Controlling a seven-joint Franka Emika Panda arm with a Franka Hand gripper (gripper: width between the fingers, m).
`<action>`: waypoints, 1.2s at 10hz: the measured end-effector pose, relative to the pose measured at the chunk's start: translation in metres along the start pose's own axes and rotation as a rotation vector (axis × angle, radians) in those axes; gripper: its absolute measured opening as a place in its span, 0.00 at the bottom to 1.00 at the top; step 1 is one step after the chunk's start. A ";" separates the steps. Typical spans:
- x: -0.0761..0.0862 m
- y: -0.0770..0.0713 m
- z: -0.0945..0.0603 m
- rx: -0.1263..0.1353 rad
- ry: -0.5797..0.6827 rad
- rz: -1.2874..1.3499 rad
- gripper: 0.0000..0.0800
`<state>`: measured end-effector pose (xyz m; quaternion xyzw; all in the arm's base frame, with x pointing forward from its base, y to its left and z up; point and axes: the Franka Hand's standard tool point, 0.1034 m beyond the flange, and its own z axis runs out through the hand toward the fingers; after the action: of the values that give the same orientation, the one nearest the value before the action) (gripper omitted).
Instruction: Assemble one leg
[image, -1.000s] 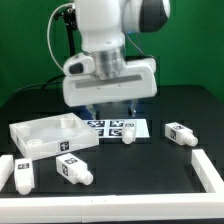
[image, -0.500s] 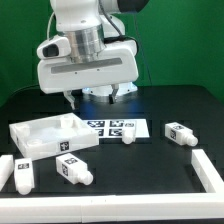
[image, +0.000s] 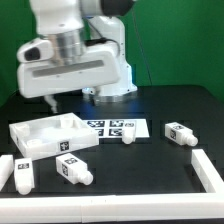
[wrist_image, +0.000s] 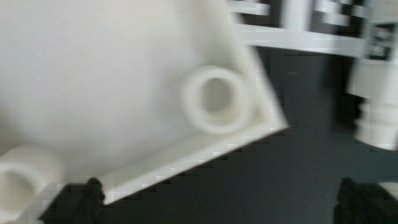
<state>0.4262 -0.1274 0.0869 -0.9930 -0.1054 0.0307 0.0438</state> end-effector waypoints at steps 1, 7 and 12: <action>0.006 0.022 -0.001 -0.027 0.019 -0.087 0.81; -0.003 0.036 0.007 -0.104 0.099 -0.199 0.81; -0.039 0.080 0.037 -0.135 0.036 -0.288 0.81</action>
Offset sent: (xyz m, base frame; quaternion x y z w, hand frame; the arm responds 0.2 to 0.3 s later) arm 0.0000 0.0000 0.0000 0.0000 0.0000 0.0000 1.0000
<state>0.4020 -0.2110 0.0442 -0.9687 -0.2478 -0.0011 -0.0173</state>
